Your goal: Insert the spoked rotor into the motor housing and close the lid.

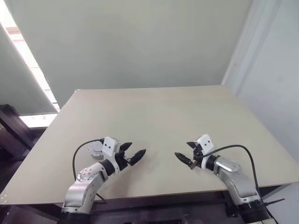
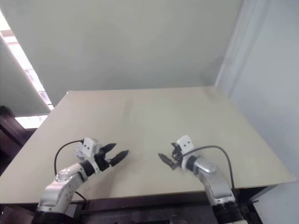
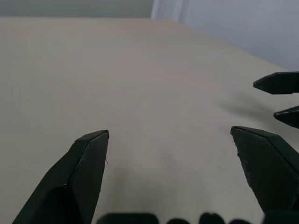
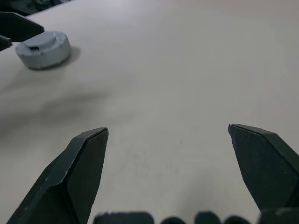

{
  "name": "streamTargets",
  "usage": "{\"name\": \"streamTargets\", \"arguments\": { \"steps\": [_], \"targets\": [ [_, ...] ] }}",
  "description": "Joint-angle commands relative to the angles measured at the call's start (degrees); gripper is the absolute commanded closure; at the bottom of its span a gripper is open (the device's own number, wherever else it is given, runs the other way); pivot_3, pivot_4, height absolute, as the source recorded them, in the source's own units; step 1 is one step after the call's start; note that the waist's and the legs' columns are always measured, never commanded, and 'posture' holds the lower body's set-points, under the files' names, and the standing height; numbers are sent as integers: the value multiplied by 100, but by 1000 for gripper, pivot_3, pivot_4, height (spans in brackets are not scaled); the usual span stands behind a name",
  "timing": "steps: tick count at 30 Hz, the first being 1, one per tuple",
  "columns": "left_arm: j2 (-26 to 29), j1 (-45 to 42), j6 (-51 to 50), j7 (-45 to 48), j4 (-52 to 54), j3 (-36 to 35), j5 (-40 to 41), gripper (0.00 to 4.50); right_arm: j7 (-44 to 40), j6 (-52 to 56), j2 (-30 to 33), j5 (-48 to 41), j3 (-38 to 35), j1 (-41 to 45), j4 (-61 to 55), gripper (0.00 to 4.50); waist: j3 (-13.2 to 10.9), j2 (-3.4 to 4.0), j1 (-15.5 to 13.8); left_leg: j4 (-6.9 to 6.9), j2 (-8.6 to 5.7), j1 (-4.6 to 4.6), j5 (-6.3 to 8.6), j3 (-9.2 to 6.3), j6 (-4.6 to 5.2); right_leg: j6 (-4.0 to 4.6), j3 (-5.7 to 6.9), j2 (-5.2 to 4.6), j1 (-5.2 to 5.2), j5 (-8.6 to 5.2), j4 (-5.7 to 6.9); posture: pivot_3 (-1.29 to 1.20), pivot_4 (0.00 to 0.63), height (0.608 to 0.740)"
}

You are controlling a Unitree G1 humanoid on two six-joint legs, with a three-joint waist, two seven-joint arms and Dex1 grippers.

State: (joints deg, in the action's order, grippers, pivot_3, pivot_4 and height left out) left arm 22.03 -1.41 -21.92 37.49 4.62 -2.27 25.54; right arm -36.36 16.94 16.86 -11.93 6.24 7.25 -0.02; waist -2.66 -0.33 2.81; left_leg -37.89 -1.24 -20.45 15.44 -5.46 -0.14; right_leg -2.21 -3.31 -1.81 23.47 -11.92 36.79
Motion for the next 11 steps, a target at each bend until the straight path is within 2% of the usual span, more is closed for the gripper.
{"name": "streamTargets", "arguments": {
  "steps": [1,11],
  "targets": [
    [42,-68,-33,116,238,33,41,29,148,-203,55,-185,-415,-184,-457,0,-1,2,-2,-2,0,0,0,0,0,0,0,0,-1,0,0,0,0,740],
    [-9,-393,27,253,-114,126,-106,29,281,-263,39,-244,-656,-502,-698,0,-2,4,-1,-1,1,4,0,5,1,0,-3,0,-2,-1,1,0,0,740]
  ]
}}
